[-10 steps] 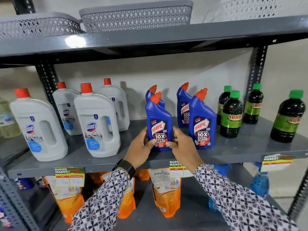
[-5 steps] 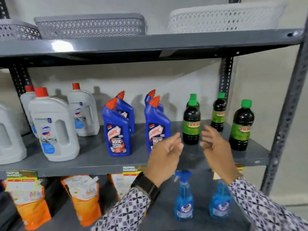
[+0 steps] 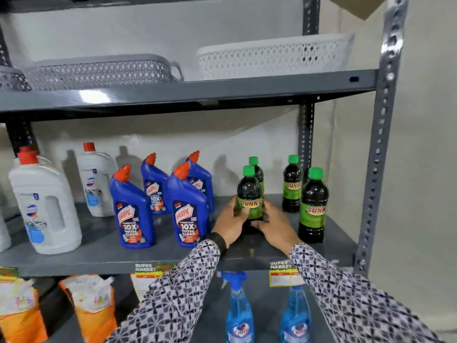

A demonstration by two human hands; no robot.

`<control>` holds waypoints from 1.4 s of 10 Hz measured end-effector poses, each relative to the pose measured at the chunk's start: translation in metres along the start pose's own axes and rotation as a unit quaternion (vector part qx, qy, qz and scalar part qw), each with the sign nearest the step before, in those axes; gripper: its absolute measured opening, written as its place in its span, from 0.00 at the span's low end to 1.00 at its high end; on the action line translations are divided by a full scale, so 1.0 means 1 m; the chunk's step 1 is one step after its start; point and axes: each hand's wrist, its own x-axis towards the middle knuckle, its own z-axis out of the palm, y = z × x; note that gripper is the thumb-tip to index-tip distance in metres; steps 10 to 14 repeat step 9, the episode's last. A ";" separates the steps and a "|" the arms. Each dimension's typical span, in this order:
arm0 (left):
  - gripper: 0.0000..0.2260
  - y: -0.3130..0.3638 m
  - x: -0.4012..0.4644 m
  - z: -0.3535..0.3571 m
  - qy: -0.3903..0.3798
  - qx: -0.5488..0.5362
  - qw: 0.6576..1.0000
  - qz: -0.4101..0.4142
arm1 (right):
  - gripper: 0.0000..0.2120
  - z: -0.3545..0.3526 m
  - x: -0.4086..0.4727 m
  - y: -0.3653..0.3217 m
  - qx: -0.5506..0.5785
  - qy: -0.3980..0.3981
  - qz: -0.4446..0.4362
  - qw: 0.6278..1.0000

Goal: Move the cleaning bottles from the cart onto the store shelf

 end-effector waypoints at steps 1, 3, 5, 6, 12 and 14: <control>0.24 -0.002 -0.005 0.005 -0.030 0.021 0.999 0.004 | 0.30 -0.011 -0.014 0.008 -0.008 0.016 -0.002 1.000; 0.28 -0.007 -0.018 0.014 -0.031 0.029 0.999 0.033 | 0.28 -0.021 -0.038 0.014 -0.015 0.031 -0.039 0.999; 0.29 -0.011 -0.029 0.011 -0.028 0.017 0.998 0.056 | 0.30 -0.019 -0.049 0.013 -0.020 0.036 -0.055 0.998; 0.30 -0.007 -0.033 0.011 -0.033 0.013 0.998 0.051 | 0.30 -0.018 -0.052 0.010 -0.023 0.039 -0.050 0.998; 0.36 0.019 -0.089 -0.043 -0.010 0.168 0.979 0.118 | 0.39 -0.004 -0.091 -0.028 -0.187 0.210 -0.114 0.953; 0.36 0.019 -0.089 -0.043 -0.010 0.168 0.979 0.118 | 0.39 -0.004 -0.091 -0.028 -0.187 0.210 -0.114 0.953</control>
